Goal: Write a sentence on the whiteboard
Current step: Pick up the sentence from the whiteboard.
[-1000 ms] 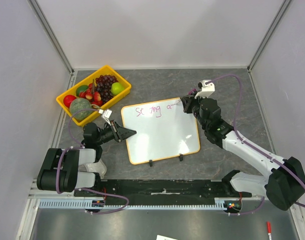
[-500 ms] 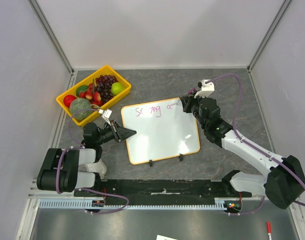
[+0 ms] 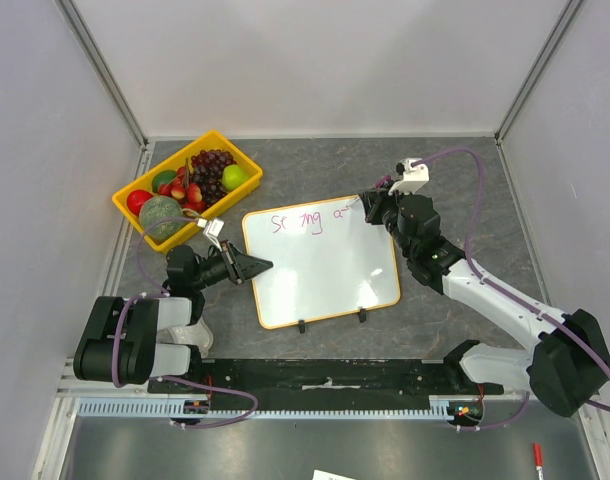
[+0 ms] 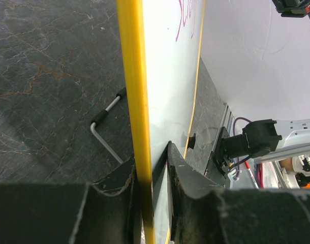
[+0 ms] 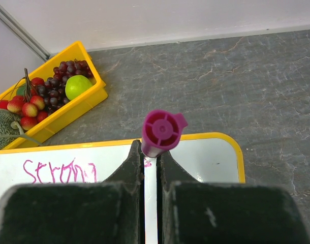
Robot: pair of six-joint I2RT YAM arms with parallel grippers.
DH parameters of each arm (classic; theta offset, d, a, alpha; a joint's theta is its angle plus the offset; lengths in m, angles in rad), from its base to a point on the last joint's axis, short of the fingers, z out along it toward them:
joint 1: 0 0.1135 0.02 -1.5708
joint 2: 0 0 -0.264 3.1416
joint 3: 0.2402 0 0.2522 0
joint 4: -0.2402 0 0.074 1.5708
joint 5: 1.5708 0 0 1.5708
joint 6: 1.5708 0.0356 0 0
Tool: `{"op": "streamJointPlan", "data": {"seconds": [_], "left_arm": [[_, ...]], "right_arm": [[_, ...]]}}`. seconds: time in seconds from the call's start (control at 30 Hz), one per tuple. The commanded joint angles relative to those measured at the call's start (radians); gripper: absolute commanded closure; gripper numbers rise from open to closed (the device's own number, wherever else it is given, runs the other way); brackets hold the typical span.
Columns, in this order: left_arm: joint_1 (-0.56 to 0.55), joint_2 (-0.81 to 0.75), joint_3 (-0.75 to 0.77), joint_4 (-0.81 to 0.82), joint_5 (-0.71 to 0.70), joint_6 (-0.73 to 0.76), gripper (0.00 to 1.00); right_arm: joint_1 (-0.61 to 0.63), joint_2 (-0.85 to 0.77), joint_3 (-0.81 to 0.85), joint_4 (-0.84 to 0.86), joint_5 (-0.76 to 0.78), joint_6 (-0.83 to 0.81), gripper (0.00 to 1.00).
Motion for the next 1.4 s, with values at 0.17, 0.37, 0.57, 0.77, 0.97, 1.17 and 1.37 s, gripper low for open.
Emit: {"op": "streamJointPlan", "data": {"seconds": [0.17,0.37,0.57,0.77,0.97,1.17,1.37], "left_arm": [[-0.004,0.003,0.013,-0.019,-0.021,0.087,0.98],[-0.004,0.003,0.013,-0.019,-0.021,0.087,0.98],[-0.003,0.003,0.015,-0.019,-0.022,0.087,0.98],[-0.002,0.003,0.015,-0.019,-0.022,0.087,0.98],[-0.003,0.006,0.015,-0.019,-0.022,0.087,0.98],[-0.003,0.005,0.013,-0.019,-0.022,0.087,0.98],[-0.004,0.003,0.013,-0.019,-0.024,0.087,0.98]], "right_arm": [[-0.003,-0.005,0.012,0.017,-0.012,0.003,1.00],[-0.004,-0.020,-0.016,0.004,-0.029,0.006,1.00],[-0.004,-0.042,-0.060,0.002,-0.038,0.017,1.00],[-0.004,-0.059,-0.082,-0.009,-0.052,0.023,1.00],[-0.004,-0.071,-0.089,-0.024,-0.026,0.015,1.00],[-0.006,-0.089,-0.083,-0.038,0.002,0.004,1.00],[-0.007,-0.099,-0.052,-0.059,0.010,0.000,1.00]]}}
